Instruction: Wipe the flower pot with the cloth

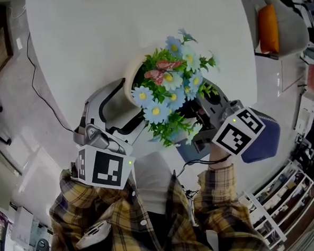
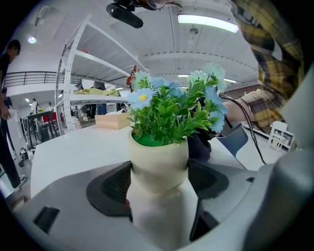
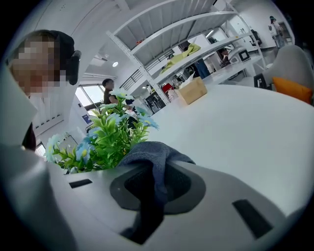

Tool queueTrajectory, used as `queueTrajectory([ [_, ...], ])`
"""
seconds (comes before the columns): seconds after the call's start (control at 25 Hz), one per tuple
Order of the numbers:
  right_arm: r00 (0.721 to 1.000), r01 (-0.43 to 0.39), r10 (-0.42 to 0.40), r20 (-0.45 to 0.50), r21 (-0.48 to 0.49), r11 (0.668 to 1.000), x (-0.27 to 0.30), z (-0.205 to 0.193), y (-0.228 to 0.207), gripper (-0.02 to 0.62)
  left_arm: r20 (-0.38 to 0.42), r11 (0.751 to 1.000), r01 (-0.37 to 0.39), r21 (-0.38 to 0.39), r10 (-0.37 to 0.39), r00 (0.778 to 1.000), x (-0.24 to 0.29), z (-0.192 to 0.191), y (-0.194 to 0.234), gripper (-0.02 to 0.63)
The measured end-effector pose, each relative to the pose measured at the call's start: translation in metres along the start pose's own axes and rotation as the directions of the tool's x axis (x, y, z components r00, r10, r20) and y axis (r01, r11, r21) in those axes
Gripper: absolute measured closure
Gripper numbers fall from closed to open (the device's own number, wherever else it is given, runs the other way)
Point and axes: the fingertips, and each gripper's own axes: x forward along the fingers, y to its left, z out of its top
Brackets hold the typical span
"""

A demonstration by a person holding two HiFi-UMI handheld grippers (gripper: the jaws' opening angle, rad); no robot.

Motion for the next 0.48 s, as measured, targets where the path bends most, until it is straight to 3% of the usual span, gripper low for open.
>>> queueTrajectory([
  [0.24, 0.995, -0.064, 0.058, -0.087, -0.065, 0.996, 0.014, 0.016, 0.001, 0.563, -0.025, 1.0, 0.01, 0.027, -0.009, 1.0, -0.008, -0.003, 0.003, 0.261],
  [0.48, 0.971, -0.152, 0.124, -0.203, -0.124, 0.981, 0.029, 0.024, 0.005, 0.563, -0.033, 0.999, -0.002, 0.039, 0.003, 0.999, -0.012, -0.007, 0.004, 0.307],
])
